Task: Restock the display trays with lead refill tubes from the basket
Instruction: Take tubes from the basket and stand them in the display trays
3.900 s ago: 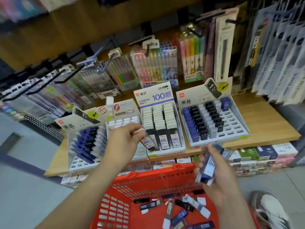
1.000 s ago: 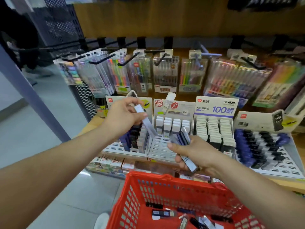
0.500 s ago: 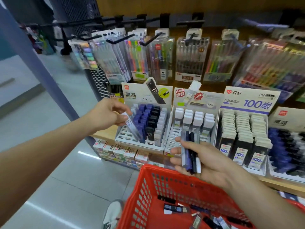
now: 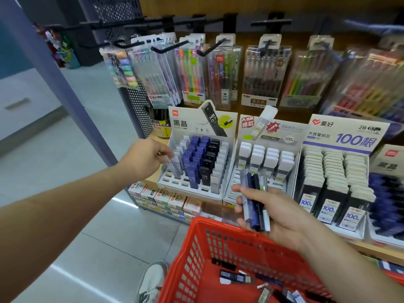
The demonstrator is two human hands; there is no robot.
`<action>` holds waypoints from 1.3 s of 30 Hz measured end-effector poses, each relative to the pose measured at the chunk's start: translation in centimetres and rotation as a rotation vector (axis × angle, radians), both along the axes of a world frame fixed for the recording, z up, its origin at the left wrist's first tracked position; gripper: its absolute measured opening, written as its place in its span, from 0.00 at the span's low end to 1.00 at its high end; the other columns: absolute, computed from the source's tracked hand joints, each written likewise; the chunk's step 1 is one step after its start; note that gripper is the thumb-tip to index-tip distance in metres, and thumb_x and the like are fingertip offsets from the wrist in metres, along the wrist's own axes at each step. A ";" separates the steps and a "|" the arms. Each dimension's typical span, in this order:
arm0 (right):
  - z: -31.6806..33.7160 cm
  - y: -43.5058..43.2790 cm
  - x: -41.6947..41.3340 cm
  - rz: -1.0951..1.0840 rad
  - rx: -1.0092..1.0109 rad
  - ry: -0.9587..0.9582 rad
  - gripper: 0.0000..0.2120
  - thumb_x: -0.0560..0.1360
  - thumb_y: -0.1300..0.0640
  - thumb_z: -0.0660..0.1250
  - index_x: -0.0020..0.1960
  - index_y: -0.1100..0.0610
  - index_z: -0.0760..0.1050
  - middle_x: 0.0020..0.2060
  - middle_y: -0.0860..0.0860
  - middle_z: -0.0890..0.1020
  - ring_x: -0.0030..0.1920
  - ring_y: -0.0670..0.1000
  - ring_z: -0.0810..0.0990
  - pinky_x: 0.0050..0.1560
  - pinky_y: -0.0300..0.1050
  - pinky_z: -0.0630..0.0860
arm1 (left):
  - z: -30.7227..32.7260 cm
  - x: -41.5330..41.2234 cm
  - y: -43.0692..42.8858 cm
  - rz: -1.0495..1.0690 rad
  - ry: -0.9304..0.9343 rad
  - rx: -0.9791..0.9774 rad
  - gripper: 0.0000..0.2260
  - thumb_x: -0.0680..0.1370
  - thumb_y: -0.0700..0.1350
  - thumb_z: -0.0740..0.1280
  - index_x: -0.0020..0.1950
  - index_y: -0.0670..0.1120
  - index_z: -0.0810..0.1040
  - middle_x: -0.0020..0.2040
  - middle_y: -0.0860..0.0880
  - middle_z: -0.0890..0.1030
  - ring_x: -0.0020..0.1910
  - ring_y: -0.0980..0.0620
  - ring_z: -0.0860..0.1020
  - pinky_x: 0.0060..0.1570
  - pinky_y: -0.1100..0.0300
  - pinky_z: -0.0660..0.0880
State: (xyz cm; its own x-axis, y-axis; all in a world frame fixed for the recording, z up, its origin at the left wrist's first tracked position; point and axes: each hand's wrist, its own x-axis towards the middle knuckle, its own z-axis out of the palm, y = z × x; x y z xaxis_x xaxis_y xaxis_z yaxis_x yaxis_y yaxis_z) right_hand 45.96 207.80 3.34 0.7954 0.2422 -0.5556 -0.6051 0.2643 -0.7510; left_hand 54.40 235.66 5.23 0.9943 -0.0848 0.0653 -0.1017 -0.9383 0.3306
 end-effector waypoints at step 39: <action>1.2 -1.6 0.2 -0.222 -0.329 -0.255 0.09 0.78 0.47 0.68 0.49 0.52 0.76 0.38 0.51 0.76 0.35 0.49 0.74 0.32 0.43 0.73 | 1.1 -4.4 -13.6 -0.244 0.547 -0.639 0.06 0.81 0.41 0.60 0.54 0.44 0.76 0.46 0.43 0.83 0.40 0.47 0.83 0.39 0.60 0.80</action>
State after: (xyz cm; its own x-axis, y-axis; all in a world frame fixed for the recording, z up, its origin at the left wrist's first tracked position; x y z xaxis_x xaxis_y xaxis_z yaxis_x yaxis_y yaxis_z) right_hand 46.19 206.23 4.52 0.9290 -0.1054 -0.3548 -0.3464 0.0900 -0.9338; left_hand 50.02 222.09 6.31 0.8591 -0.4092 -0.3076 0.0510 -0.5294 0.8468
